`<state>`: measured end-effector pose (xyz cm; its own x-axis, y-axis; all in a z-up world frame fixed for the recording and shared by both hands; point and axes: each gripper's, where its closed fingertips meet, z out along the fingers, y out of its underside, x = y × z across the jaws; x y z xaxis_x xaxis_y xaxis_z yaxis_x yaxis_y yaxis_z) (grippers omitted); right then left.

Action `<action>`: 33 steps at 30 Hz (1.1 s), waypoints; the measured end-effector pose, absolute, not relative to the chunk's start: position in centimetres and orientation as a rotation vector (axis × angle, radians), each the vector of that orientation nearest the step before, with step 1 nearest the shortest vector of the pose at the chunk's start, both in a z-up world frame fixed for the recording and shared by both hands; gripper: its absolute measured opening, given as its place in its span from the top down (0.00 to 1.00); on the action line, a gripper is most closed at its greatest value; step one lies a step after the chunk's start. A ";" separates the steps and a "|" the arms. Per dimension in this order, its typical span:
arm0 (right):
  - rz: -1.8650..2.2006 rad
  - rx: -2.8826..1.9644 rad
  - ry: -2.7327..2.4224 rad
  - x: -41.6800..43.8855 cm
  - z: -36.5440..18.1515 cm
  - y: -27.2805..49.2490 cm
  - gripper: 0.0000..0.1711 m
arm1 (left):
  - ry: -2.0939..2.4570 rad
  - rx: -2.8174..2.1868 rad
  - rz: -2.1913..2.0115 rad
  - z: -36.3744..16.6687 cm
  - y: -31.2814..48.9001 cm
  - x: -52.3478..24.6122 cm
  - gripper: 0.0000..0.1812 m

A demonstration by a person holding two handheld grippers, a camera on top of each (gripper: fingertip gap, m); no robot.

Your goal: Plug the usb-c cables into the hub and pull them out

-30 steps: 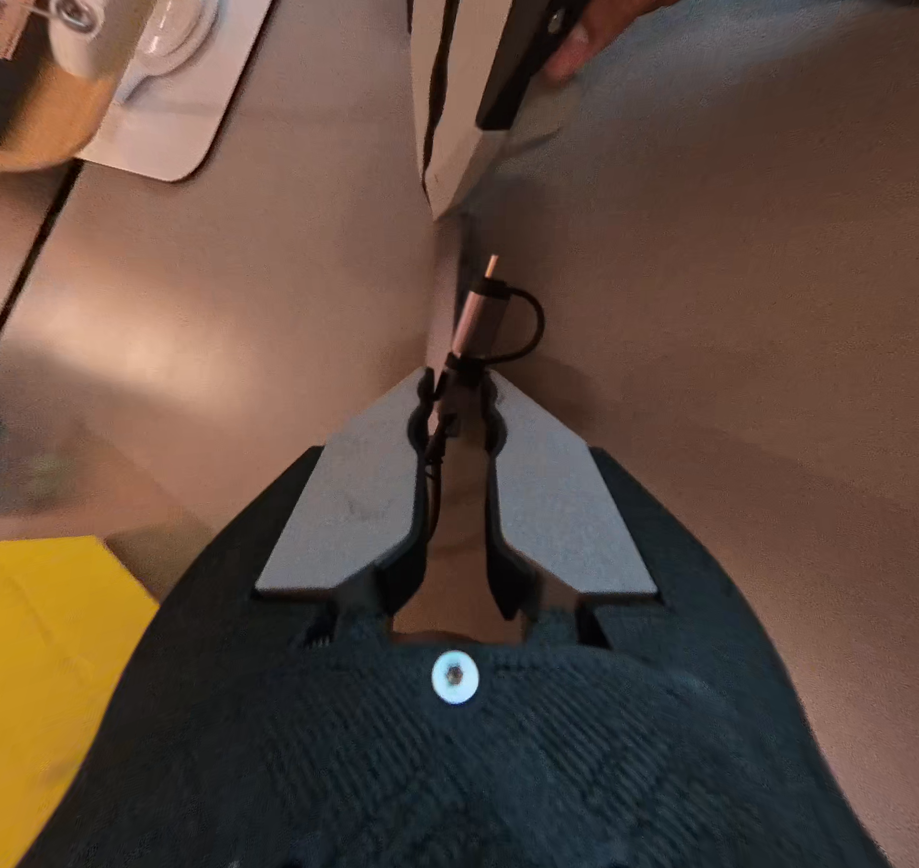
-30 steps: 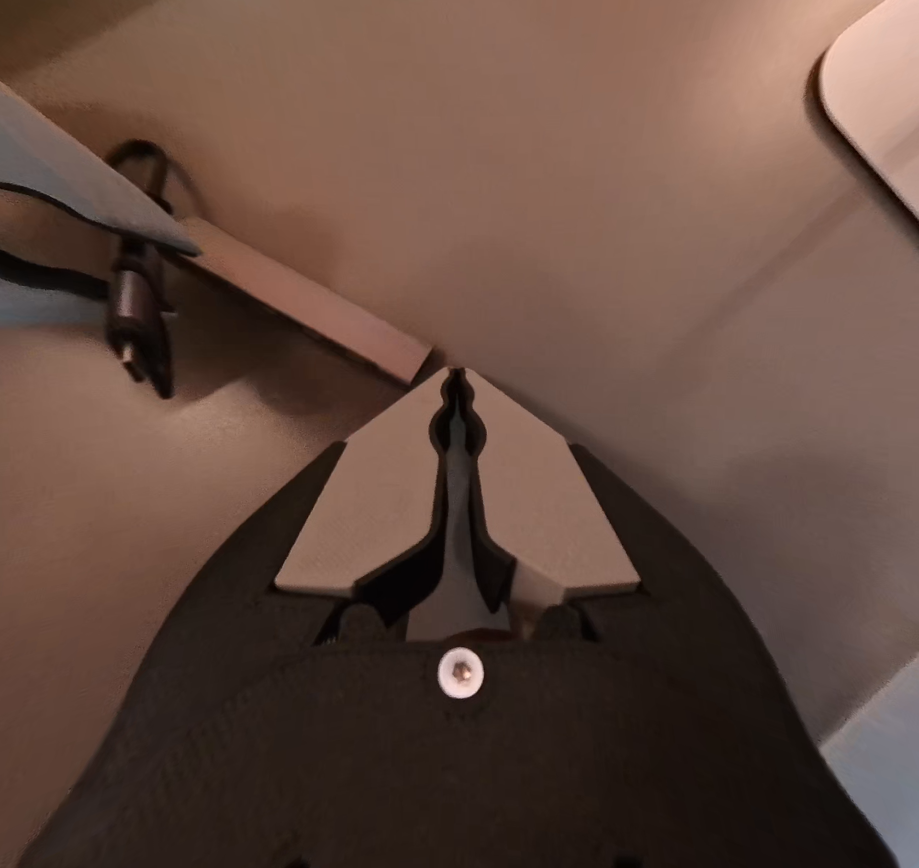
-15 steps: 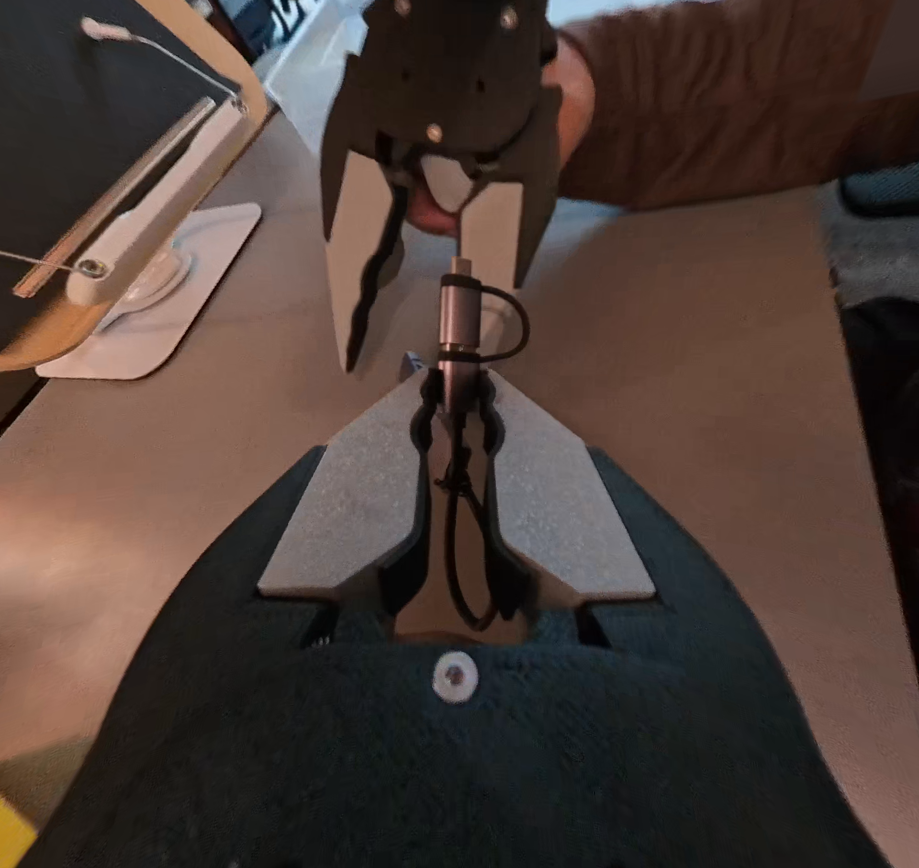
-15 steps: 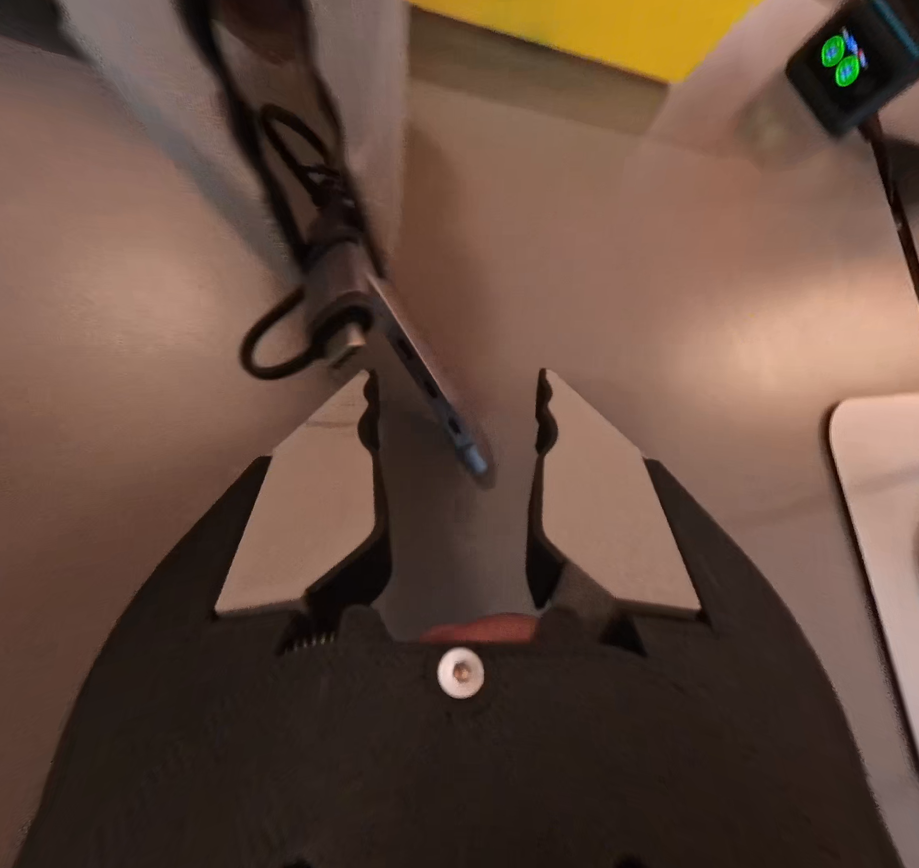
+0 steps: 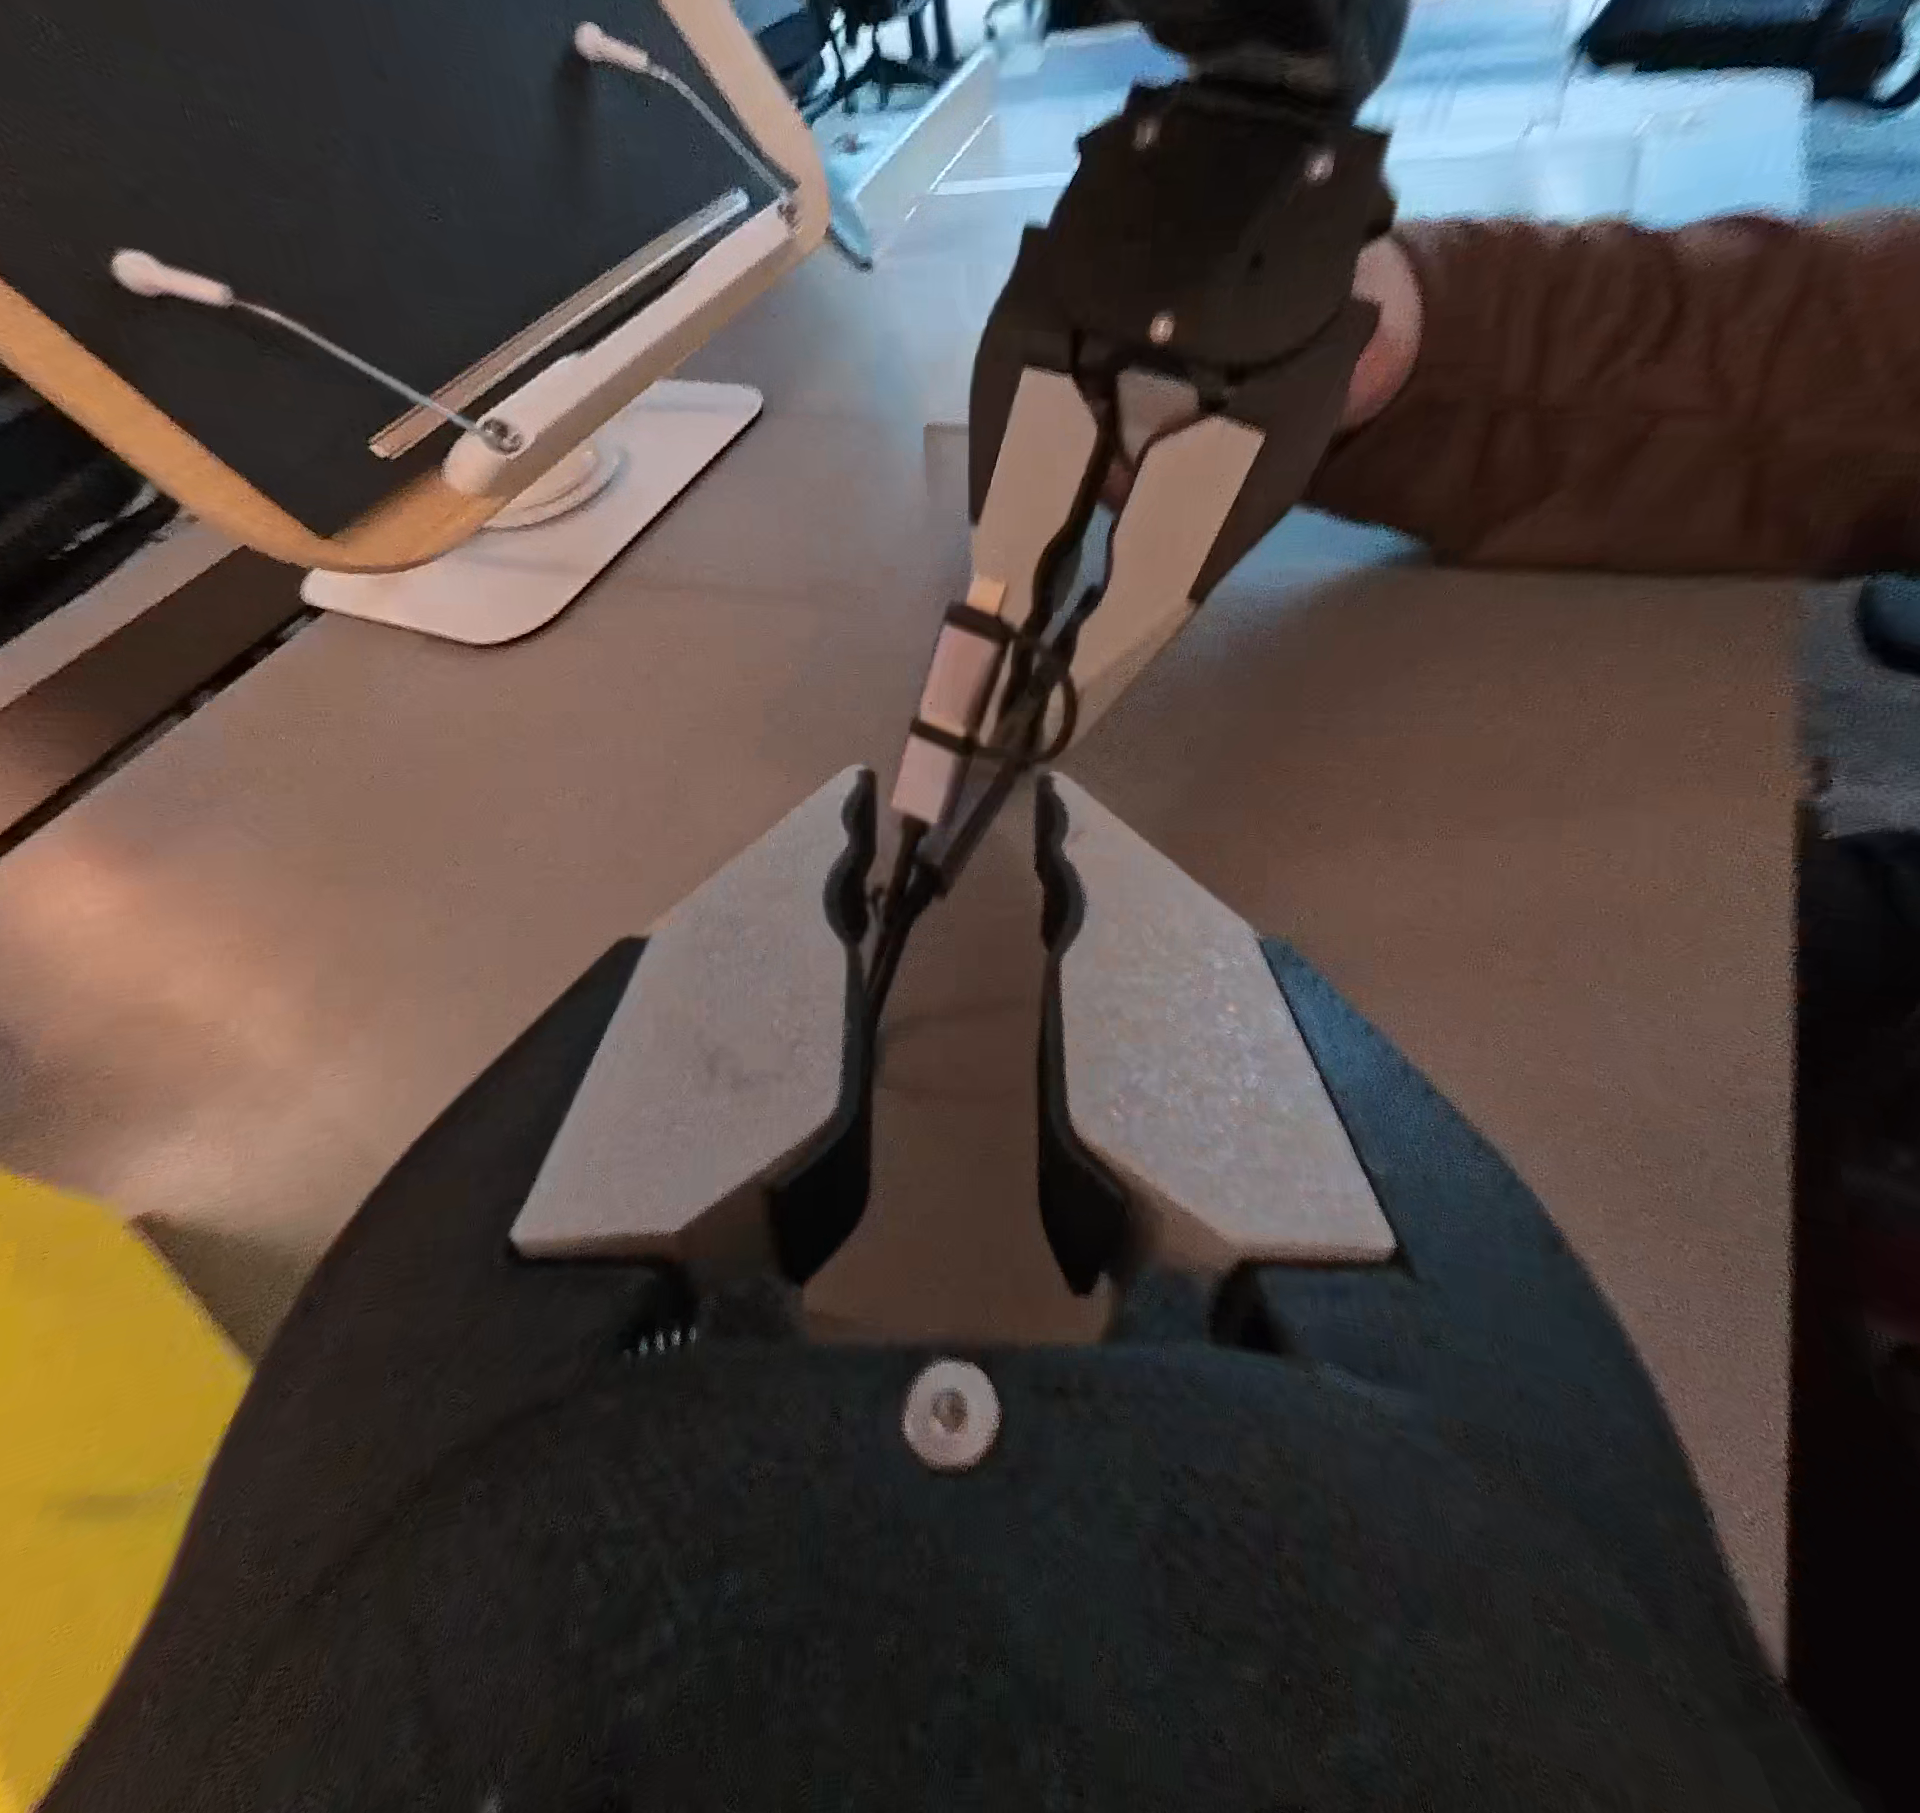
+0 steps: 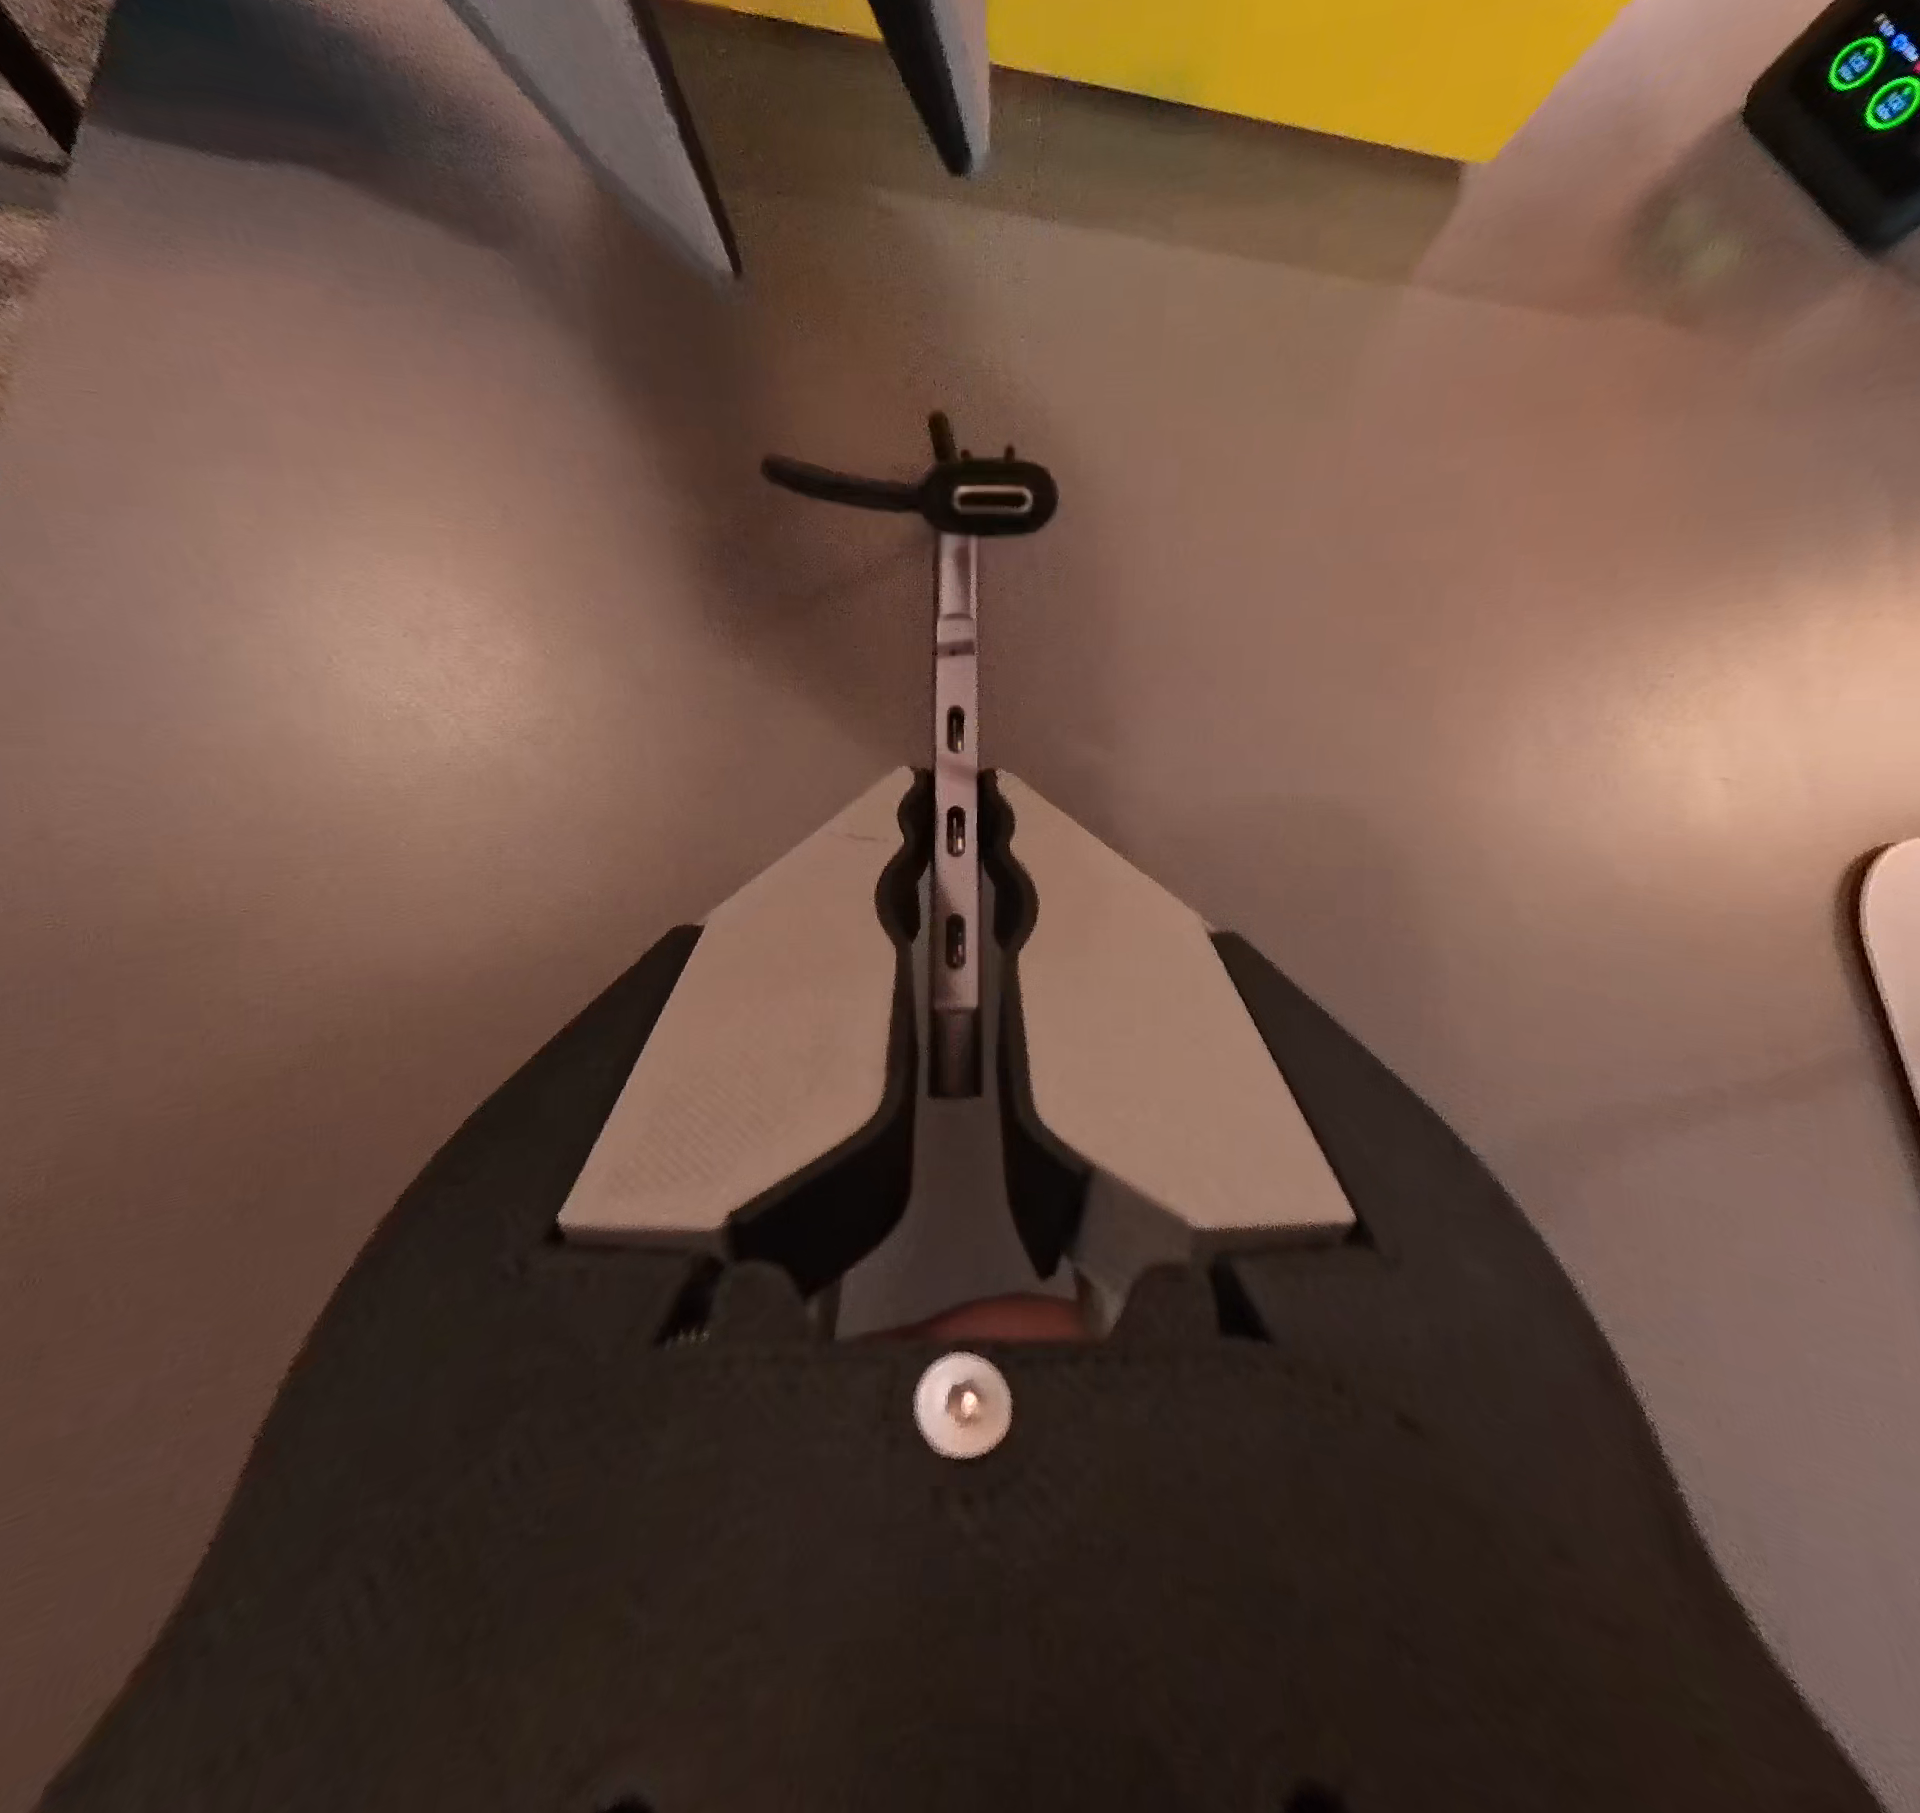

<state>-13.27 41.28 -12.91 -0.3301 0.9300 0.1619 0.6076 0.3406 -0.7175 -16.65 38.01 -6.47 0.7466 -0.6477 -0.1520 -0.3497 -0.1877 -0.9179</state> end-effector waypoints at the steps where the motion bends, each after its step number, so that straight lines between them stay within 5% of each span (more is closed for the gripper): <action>1: 0.747 -1.339 -2.045 -13.2 -12.8 41.3 0.97 | 0.800 -1.831 -0.263 -7.0 38.0 -17.0 0.84; 12: 0.736 -1.253 -2.076 -12.2 -11.8 40.6 0.97 | 0.882 -2.024 -0.184 -10.7 39.2 -14.4 0.73; 17: 0.691 -1.210 -2.081 -12.1 -11.7 40.7 0.96 | 0.784 -1.980 -0.365 -9.2 39.9 -13.4 0.78; 18: 0.694 -1.208 -2.090 -12.0 -11.7 40.6 0.96 | 0.764 -1.977 -0.334 -9.2 40.3 -14.0 0.90; 19: 0.684 -1.210 -2.093 -12.0 -11.8 40.6 0.96 | 0.746 -1.970 -0.329 -9.1 40.6 -14.4 0.91; 33: 0.602 -1.305 -2.004 -12.0 -11.9 43.4 0.96 | 0.502 -2.034 -0.130 -9.6 41.9 -18.8 0.91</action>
<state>-11.95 43.42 -11.89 -0.2815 0.9182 0.2785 0.6129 0.3954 -0.6841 -18.77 41.88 -9.60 0.9081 -0.4023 -0.1164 -0.2952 -0.4177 -0.8593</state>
